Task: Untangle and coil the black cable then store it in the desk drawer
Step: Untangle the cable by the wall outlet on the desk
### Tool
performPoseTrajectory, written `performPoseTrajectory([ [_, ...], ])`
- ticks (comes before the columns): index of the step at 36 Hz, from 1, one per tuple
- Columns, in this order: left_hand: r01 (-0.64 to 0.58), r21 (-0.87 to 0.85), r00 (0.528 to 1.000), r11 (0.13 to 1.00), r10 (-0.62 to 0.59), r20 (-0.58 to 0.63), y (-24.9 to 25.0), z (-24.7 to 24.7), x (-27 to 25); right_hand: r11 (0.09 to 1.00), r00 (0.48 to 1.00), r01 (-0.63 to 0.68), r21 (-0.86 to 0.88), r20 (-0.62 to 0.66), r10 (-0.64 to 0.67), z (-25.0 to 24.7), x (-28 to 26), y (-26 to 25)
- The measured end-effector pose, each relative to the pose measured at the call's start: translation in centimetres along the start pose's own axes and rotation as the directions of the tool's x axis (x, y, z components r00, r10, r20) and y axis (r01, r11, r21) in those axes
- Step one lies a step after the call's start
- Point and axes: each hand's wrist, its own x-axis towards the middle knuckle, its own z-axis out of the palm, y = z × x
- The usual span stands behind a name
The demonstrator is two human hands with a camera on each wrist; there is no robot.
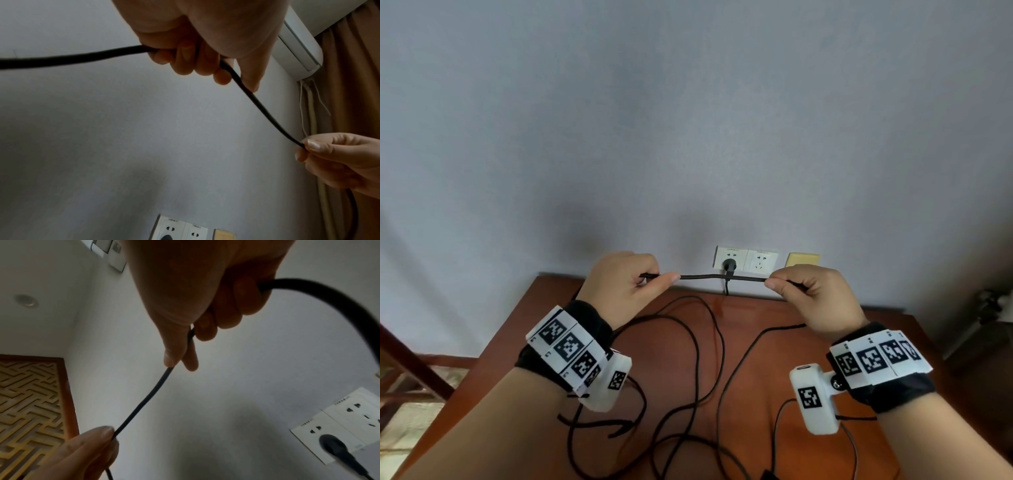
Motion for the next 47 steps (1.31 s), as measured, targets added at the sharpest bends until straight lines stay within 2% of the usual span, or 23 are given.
performPoseTrajectory([
  [7, 0.193, -0.012, 0.981, 0.981, -0.193, -0.013, 0.8, 2.0, 0.4, 0.999, 0.997, 0.010, -0.045, -0.075, -0.013, 2.1, 0.2, -1.5],
  [9, 0.177, -0.115, 0.984, 0.977, -0.175, 0.023, 2.5, 2.7, 0.6, 0.999, 0.995, 0.035, -0.031, -0.090, -0.037, 2.8, 0.5, -2.4],
  [12, 0.161, -0.257, 0.984, 0.953, -0.135, 0.113, 5.9, 3.5, 0.9, 0.995, 0.996, 0.076, -0.059, -0.044, -0.078, 4.0, 1.0, -3.6],
  [16, 0.119, -0.335, 0.989, 0.935, -0.081, 0.123, 7.8, 4.2, 1.0, 0.998, 0.997, 0.060, -0.005, -0.038, -0.060, 4.1, 1.1, -4.1],
  [20, 0.000, -0.199, 0.997, 0.980, 0.016, 0.078, 6.7, 3.5, 1.2, 0.999, 0.999, 0.025, 0.046, -0.039, -0.023, 2.7, 0.8, -3.2],
  [22, -0.021, -0.174, 0.997, 0.985, 0.034, 0.074, 6.1, 3.1, 1.3, 0.999, 0.998, 0.031, 0.031, -0.049, -0.029, 2.3, 0.6, -2.6],
  [29, 0.034, -0.176, 0.999, 0.984, -0.031, 0.021, 4.2, 2.0, 1.0, 0.997, 0.997, -0.008, 0.071, -0.072, 0.013, 1.5, 0.6, -2.0],
  [39, 0.130, -0.084, 0.991, 0.988, -0.128, 0.022, 0.9, 1.4, 0.6, 1.000, 0.999, -0.013, -0.013, -0.050, 0.012, 1.6, -0.1, -0.9],
  [43, 0.175, -0.061, 0.984, 0.983, -0.176, -0.009, 1.2, 2.0, 0.7, 1.000, 0.996, -0.022, -0.007, -0.085, 0.021, 2.3, 0.1, -1.5],
  [47, 0.150, -0.153, 0.989, 0.977, -0.147, 0.030, 3.0, 2.4, 1.0, 0.999, 0.999, 0.044, -0.019, -0.015, -0.044, 3.2, 0.5, -2.7],
])
